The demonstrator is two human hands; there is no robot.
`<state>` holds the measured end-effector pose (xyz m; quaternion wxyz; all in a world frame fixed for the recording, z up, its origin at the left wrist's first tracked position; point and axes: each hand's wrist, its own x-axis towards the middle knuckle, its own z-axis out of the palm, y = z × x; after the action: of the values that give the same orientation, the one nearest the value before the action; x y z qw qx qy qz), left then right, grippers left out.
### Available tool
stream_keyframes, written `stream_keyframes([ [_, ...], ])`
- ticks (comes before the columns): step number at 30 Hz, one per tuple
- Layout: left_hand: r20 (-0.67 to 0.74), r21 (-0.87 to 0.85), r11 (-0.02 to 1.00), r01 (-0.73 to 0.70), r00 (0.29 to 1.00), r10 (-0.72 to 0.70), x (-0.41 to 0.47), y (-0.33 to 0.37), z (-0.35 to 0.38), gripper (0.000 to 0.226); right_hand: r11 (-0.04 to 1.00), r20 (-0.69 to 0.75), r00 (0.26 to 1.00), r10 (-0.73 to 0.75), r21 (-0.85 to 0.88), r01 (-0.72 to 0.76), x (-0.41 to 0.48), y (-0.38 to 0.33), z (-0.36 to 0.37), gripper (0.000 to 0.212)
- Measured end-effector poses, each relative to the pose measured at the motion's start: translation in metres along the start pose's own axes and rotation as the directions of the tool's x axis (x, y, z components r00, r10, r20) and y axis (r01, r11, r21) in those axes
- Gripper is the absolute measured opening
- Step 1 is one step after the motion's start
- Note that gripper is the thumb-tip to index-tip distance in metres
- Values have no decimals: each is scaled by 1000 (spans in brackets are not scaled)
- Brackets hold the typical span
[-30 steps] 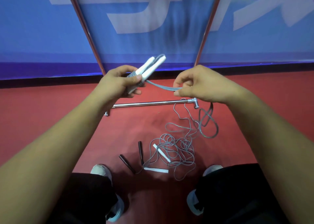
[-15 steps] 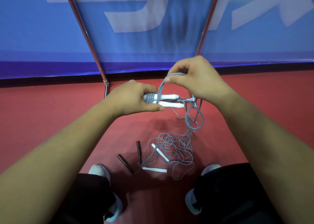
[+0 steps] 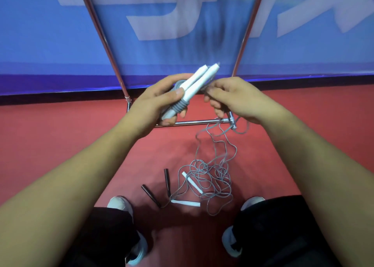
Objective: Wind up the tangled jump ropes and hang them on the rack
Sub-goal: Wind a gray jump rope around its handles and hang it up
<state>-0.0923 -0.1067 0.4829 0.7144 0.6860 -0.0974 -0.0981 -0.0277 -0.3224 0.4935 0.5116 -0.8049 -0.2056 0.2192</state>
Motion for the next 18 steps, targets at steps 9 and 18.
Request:
stream_keyframes([
  [9, -236, -139, 990, 18, 970, -51, 9, 1, -16, 8, 989, -120, 993, 18, -141, -35, -5, 4, -4, 17],
  [18, -446, 105, 984, 145, 891, -84, 14, -5, -20, 13, 966, -31, 994, 100, -237, -105, -9, -6, 2, 18],
])
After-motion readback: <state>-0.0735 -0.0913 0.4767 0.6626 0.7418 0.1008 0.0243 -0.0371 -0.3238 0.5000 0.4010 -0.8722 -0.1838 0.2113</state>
